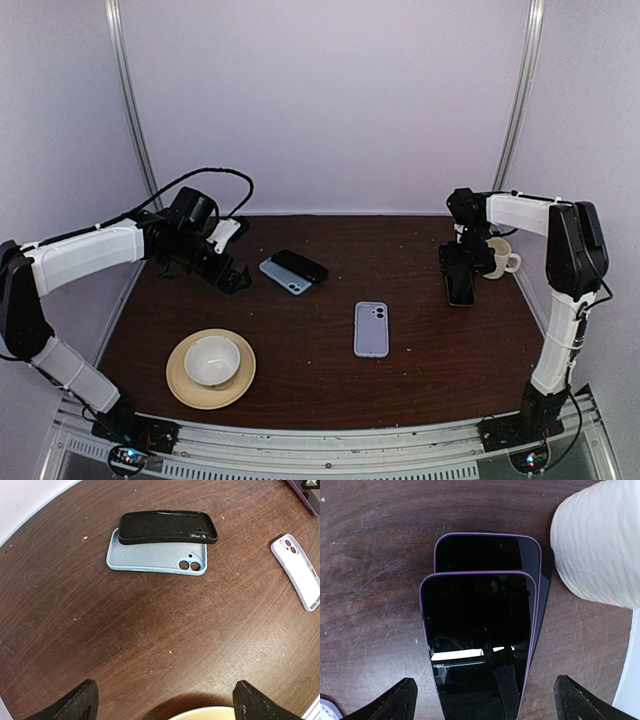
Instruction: Put the phone into the phone case
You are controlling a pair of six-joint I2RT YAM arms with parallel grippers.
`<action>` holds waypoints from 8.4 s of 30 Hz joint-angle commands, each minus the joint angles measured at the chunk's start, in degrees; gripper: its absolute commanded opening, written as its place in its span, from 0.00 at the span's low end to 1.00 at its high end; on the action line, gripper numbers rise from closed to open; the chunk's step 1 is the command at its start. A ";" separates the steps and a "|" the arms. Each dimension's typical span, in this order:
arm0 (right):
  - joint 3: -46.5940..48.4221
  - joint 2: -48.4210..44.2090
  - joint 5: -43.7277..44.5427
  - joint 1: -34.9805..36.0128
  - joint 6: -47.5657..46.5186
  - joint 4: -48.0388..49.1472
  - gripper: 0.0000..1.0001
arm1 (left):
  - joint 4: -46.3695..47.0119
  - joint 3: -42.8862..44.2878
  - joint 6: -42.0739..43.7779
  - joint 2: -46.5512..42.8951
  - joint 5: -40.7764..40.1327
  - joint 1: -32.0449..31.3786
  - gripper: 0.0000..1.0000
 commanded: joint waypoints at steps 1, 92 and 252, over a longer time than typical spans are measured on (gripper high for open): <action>3.88 3.86 -0.39 -0.90 -3.05 -2.26 0.99 | 0.89 0.29 0.62 0.42 0.10 0.23 0.98; -25.35 -29.61 7.68 39.29 24.68 11.34 0.42 | -9.79 12.64 0.01 16.17 3.31 -25.88 0.87; -11.83 -2.79 6.40 41.25 11.99 10.55 0.91 | 3.11 10.13 -4.57 13.90 9.78 -9.11 0.92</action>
